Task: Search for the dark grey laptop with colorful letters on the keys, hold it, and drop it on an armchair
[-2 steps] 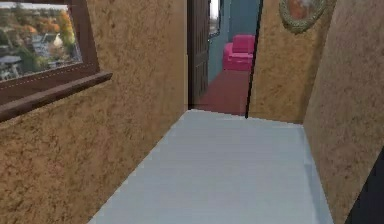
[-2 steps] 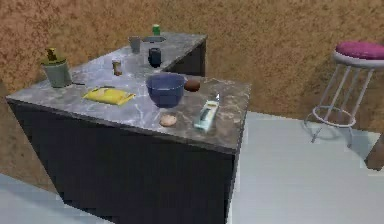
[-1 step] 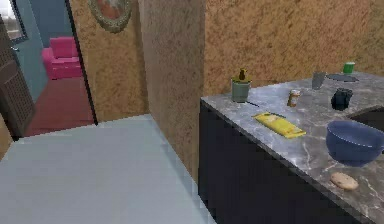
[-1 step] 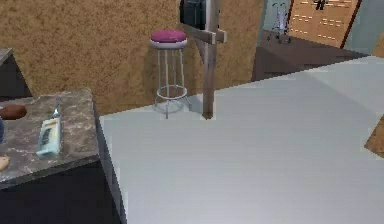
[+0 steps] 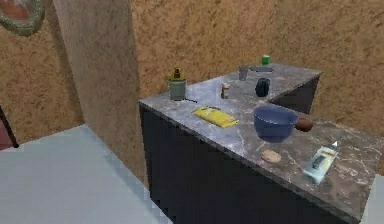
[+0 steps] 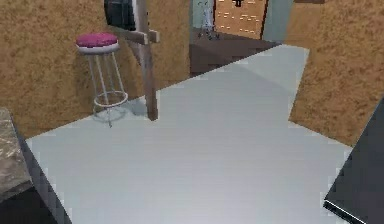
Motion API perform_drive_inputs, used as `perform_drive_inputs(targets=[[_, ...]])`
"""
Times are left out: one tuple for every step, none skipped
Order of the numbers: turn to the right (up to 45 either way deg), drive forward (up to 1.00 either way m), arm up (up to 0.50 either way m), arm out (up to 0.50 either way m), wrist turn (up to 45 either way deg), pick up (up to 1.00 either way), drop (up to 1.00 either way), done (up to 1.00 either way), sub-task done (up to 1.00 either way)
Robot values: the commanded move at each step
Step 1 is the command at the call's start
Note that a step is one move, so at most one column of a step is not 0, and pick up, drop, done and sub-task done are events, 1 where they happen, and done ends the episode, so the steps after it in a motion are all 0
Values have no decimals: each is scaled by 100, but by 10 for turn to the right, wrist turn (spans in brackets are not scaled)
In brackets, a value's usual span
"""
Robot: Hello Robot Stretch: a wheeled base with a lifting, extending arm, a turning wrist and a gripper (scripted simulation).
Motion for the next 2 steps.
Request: perform_drive_inputs(targets=[[30,0,0,0,0,0,0,0,0],[0,15,0,0,0,0,0,0,0]])
